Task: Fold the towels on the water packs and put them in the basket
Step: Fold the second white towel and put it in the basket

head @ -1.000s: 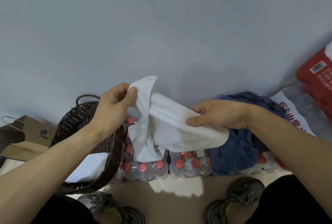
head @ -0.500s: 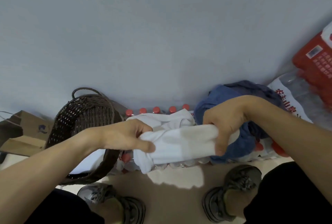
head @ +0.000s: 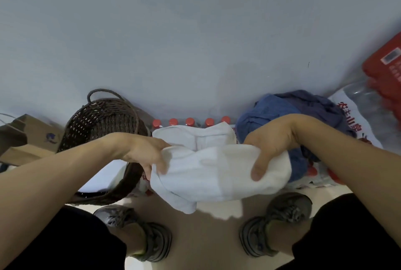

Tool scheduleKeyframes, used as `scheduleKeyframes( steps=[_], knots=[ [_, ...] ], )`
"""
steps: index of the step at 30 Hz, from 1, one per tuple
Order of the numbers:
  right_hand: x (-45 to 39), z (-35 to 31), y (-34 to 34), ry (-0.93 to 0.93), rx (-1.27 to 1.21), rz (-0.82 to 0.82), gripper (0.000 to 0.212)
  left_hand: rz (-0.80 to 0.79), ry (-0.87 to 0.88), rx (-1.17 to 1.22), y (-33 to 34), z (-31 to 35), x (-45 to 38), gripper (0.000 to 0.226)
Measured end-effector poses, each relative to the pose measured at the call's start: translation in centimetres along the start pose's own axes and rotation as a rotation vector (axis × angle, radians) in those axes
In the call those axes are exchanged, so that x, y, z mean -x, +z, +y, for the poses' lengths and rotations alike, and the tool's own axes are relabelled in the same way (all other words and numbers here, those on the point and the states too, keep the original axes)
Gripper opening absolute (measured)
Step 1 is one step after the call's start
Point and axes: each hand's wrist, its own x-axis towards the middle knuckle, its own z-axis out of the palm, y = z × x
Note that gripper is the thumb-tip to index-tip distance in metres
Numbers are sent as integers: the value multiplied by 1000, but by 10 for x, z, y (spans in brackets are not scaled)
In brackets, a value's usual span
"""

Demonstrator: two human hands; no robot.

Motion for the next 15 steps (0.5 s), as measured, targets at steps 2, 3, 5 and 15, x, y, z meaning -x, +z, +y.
scheduleKeyframes(
  steps=[2,3,5,15],
  knots=[
    [-9,7,-6,-21,-129,80,22,59,-14,94,-7,-3,-9,40],
    [-14,10,-8,-14,-156,151,24,100,-20,97,-11,-4,-12,37],
    [-26,15,-13,35,-210,257,32,190,-45,41,-20,-7,-17,41],
    [-128,13,-36,86,8,586,33,284,-207,-587,-50,-2,-58,2]
  ],
)
